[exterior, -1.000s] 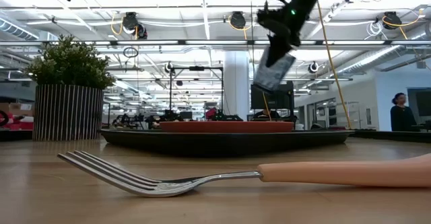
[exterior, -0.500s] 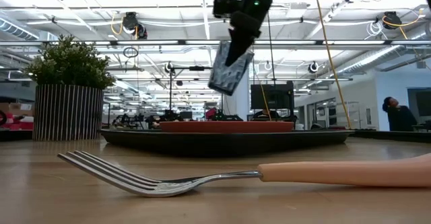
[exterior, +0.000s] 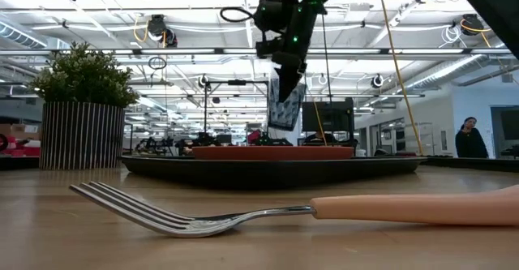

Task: Pick and place plate/cup/fork/spoon on tray
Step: Put the blue cup on the black serving tray

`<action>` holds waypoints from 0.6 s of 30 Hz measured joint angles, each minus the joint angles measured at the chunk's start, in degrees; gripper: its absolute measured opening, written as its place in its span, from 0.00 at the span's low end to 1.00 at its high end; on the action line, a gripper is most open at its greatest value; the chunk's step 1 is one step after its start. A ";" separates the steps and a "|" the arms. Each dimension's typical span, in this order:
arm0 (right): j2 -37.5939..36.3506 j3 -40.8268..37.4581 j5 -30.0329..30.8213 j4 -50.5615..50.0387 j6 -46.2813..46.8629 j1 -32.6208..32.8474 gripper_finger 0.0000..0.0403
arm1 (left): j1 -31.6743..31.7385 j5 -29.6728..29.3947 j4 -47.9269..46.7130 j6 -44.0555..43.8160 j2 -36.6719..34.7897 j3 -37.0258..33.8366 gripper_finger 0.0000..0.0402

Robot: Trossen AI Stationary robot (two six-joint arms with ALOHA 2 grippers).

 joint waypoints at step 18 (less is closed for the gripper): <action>0.54 -0.50 -7.10 11.01 0.16 7.97 0.00 | 0.97 0.00 -0.24 -0.48 0.00 -0.01 0.36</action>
